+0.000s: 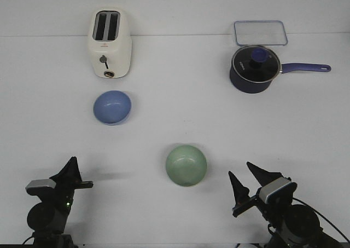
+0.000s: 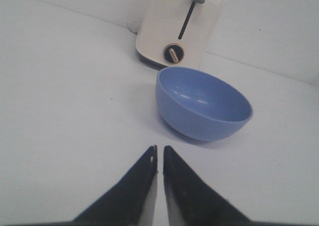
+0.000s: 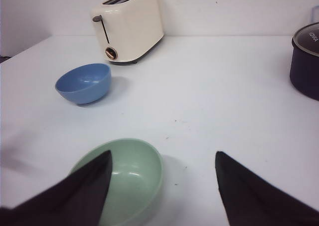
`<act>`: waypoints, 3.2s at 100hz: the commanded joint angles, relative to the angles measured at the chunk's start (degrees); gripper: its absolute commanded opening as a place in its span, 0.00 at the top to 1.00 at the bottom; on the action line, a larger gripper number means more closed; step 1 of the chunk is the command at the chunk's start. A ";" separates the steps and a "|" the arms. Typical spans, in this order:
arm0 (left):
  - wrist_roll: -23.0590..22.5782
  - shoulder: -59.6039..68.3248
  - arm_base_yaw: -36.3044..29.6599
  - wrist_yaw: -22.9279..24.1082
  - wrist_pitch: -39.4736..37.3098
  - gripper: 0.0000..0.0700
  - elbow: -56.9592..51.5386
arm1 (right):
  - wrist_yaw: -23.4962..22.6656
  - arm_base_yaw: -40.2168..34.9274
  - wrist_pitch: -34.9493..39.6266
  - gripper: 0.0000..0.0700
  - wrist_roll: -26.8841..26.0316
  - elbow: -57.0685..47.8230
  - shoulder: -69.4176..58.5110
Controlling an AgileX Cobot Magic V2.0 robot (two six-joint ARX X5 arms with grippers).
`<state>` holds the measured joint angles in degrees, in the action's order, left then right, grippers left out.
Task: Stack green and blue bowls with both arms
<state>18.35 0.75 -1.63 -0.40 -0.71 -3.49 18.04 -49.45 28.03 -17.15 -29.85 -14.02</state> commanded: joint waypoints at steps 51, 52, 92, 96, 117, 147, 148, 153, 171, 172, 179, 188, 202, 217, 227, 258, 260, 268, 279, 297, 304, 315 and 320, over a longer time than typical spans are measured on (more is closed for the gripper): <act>-2.78 63.17 0.07 -5.29 17.55 0.29 -52.61 | 0.02 -0.50 -0.52 0.42 0.55 -0.44 -0.33; -2.78 64.37 0.07 -5.31 17.75 0.29 -53.20 | 0.02 -0.50 -0.52 0.42 0.55 -0.44 -0.33; -2.38 97.00 -0.07 -6.75 17.27 0.29 -67.49 | 0.46 -0.50 -0.50 0.42 0.55 -0.44 -0.33; -2.27 98.33 -0.07 -6.75 17.00 0.30 -67.93 | 0.46 -0.50 -0.52 0.42 0.55 -0.44 -0.33; -2.25 100.59 -0.37 -6.71 14.75 0.70 -68.13 | 1.70 -0.50 -0.52 0.42 0.55 -0.44 -0.33; -2.19 99.56 -1.40 -7.41 14.32 0.99 -68.15 | 1.73 -0.50 -0.57 0.42 0.55 -0.44 -0.33; -2.19 99.38 -1.46 -7.54 14.34 0.99 -68.15 | 1.73 -0.50 -0.57 0.42 0.55 -0.44 -0.33; -2.19 97.94 -1.68 -8.33 14.47 0.99 -68.15 | 1.70 -0.50 -0.57 0.42 0.55 -0.44 -0.33; -2.27 88.91 -4.50 -12.15 16.63 0.99 -68.15 | 1.73 -0.50 -0.59 0.42 0.55 -0.44 -0.33; -2.47 88.30 -4.85 -12.15 16.96 0.99 -68.17 | 1.73 -0.50 -0.59 0.42 0.55 -0.44 -0.33; -3.67 84.35 -8.02 -12.13 19.28 0.99 -68.15 | 1.73 -0.50 -0.72 0.42 0.57 -0.44 -0.33; -4.63 81.07 -13.70 -12.15 22.67 0.99 -68.13 | 1.95 -0.46 -0.94 0.42 0.76 -0.44 -0.33; -4.35 79.80 -24.17 -12.13 25.07 0.99 -67.69 | 1.97 -0.46 -0.92 0.42 0.76 -0.44 -0.33; -1.07 81.37 -36.02 -9.60 21.81 0.99 -65.57 | 1.95 -0.46 -0.92 0.42 0.76 -0.44 -0.33; 0.11 83.67 -41.22 -6.36 21.20 0.99 -64.59 | 1.95 -0.46 -0.90 0.42 0.76 -0.44 -0.33; 0.48 88.08 -45.31 -3.61 22.01 0.99 -64.59 | 1.95 -0.46 -0.79 0.42 0.74 -0.44 -0.33; 0.48 88.08 -45.31 -3.61 22.05 0.99 -64.59 | 1.95 -0.46 -0.76 0.42 0.74 -0.44 -0.33; 0.33 88.08 -45.31 -3.61 22.12 0.95 -64.59 | 1.92 -0.46 -0.74 0.42 0.72 -0.44 -0.33; 0.33 88.08 -45.24 -3.21 22.03 0.62 -64.59 | 1.92 -0.46 -0.74 0.42 0.72 -0.44 -0.33; -0.68 86.79 -44.78 -1.22 21.81 0.47 -64.59 | 1.92 -0.46 -0.76 0.42 0.72 -0.44 -0.33; -1.44 84.46 -44.11 -1.27 21.73 0.47 -64.59 | 1.92 -0.46 -0.76 0.42 0.72 -0.44 -0.33; -3.41 78.34 -43.15 -0.98 22.64 0.47 -64.59 | 1.92 -0.46 -0.76 0.42 0.72 -0.44 -0.33; -4.44 75.32 -42.86 -0.57 23.65 0.47 -64.48 | 1.92 -0.46 -0.76 0.42 0.74 -0.44 -0.33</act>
<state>16.62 79.50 -44.25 -1.50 22.48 -67.18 19.73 -49.45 27.86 -16.75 -29.85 -14.02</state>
